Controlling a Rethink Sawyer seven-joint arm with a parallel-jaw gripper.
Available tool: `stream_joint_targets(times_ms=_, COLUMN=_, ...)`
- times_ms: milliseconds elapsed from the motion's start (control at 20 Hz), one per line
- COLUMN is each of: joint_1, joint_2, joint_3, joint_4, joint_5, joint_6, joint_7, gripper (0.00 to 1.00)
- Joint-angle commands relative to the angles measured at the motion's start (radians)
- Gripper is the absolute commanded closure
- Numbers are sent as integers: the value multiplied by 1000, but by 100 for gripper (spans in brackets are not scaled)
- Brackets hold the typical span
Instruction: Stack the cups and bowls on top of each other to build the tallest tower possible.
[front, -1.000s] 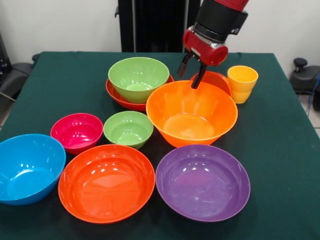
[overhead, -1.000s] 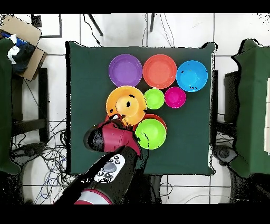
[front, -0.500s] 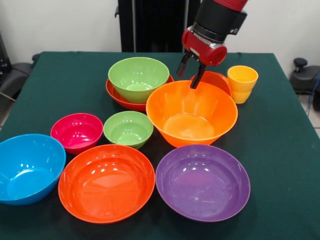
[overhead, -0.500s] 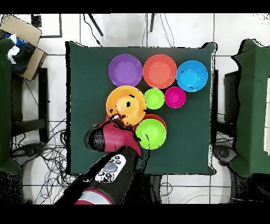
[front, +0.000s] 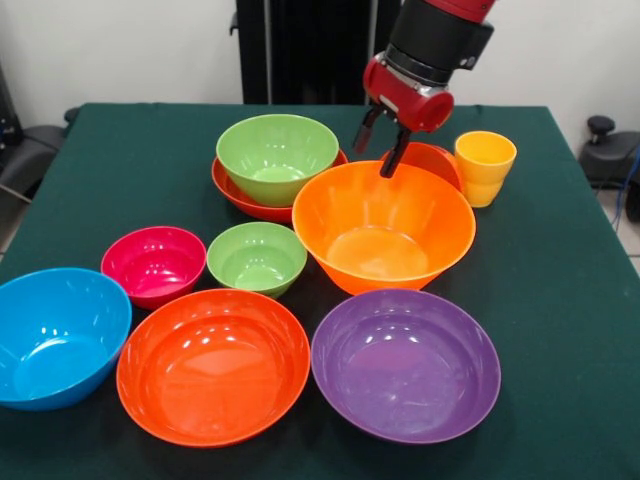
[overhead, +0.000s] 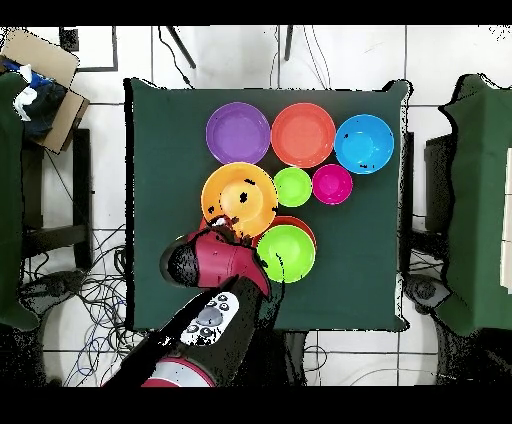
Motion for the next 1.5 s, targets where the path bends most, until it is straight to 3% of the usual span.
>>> stream_joint_targets(times_ms=50, joint_1=-19, joint_2=23, joint_3=99, joint_4=-48, joint_5=-15, joint_6=68, joint_7=23, gripper=0)
stream_joint_targets(times_ms=800, joint_1=-26, joint_2=63, joint_3=89, joint_4=-70, joint_5=-15, joint_6=-4, joint_7=36, gripper=0)
stream_joint_targets(times_ms=1350, joint_1=-8, joint_2=46, joint_3=78, joint_4=-52, joint_5=-11, joint_6=13, joint_7=46, gripper=0)
stream_joint_targets(times_ms=1500, joint_1=-6, joint_2=76, joint_3=74, joint_4=-65, joint_5=-8, joint_6=-12, joint_7=53, gripper=0)
